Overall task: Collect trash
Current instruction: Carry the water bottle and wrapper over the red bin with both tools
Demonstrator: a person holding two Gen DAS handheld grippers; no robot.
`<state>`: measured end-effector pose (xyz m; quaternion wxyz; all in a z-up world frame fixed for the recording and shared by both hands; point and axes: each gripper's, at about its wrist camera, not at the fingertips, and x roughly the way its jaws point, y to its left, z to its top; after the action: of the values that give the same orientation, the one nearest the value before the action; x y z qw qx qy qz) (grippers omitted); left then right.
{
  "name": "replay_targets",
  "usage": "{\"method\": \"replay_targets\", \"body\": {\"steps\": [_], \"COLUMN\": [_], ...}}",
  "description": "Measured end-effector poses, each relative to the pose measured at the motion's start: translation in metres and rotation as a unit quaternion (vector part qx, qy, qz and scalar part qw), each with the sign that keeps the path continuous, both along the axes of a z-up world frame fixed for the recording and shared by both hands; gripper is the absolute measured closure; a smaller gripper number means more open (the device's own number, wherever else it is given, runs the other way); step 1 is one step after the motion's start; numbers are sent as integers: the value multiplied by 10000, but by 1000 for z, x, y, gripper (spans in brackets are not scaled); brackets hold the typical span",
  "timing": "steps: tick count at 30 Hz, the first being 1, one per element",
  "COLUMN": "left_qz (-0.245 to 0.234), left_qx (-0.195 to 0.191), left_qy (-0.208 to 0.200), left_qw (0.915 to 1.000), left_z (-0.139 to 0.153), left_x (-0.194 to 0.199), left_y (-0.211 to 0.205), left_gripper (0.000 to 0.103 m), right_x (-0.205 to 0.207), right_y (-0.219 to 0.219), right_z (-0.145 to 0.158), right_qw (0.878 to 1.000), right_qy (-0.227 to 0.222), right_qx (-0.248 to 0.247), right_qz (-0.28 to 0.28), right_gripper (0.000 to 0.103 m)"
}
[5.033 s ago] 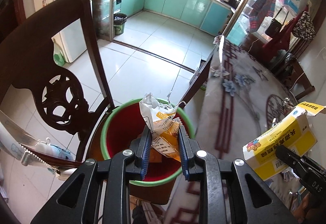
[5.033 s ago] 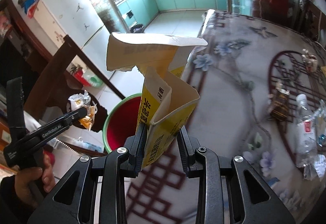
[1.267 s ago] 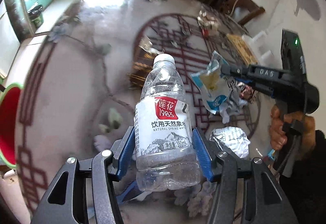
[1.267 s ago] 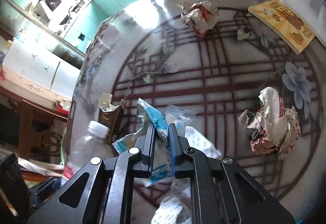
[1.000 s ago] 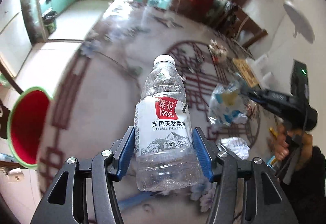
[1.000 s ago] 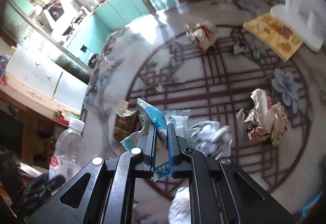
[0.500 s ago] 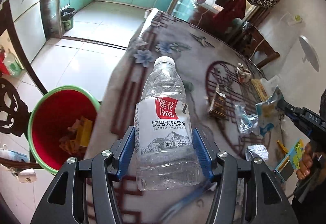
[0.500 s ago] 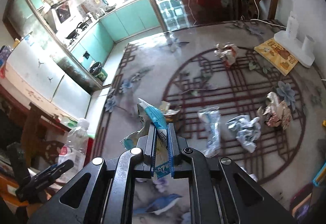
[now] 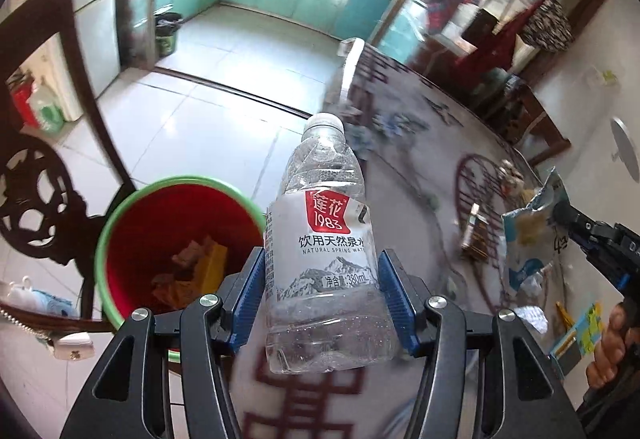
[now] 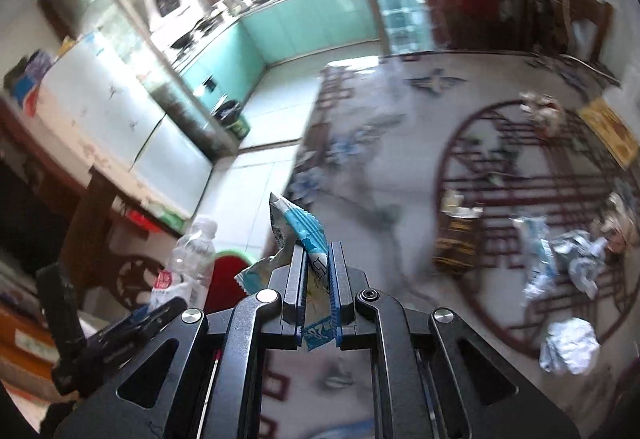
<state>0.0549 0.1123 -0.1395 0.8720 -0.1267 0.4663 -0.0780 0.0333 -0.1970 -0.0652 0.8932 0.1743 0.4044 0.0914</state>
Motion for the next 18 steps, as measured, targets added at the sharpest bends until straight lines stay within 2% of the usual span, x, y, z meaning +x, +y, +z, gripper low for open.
{"method": "replay_targets", "body": {"steps": [9,18], "left_qz": [596,972], "left_qx": [136,348], "left_qy": [214,381], "left_qw": [9979,9939], "left_z": [-23,-40], "left_x": [-3,-22], "left_y": [55,72], "left_gripper": [48,48], "right_x": [16,32], "right_y": [54,89], "right_z": [-17,-38], "right_qw": [9974,9918], "right_qy": [123,180], "right_qx": [-19,304], "right_qz": [712,1232], "right_gripper": [93,93]}}
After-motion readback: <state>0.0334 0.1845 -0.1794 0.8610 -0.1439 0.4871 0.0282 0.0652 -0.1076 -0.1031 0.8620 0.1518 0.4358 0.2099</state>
